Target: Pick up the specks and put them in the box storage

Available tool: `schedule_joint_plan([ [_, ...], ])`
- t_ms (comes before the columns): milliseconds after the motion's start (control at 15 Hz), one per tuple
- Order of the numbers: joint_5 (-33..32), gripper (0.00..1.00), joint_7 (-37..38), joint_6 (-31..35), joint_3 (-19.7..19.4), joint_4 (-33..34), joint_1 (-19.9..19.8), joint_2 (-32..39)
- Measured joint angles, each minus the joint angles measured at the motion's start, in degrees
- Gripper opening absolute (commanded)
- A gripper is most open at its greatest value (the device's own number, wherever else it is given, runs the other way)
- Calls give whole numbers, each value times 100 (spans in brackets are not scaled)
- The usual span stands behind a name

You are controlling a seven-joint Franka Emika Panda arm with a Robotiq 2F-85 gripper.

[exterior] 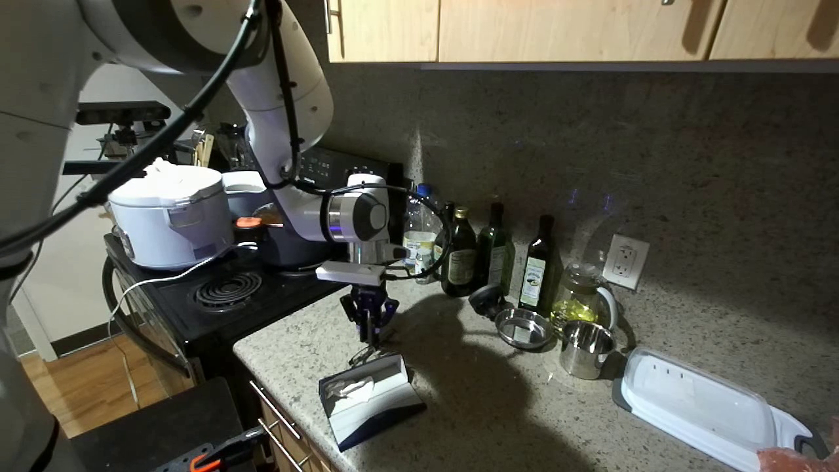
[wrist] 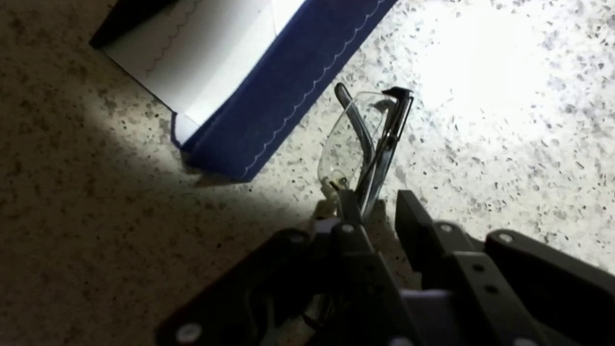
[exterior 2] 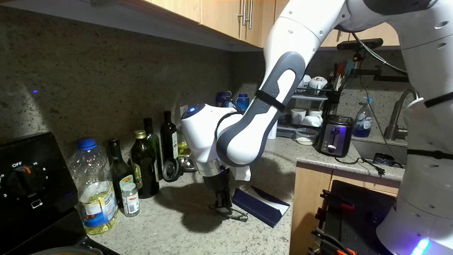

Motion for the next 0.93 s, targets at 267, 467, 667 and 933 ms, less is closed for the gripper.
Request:
schedule_joint_plan([
  [267, 0, 26, 4, 0, -7, 9, 0, -4],
  [467, 0, 28, 6, 0, -19, 15, 0, -21],
  [667, -1, 31, 6, -2, -41, 23, -2, -28],
  [933, -1, 31, 9, -3, -58, 22, -2, -27],
])
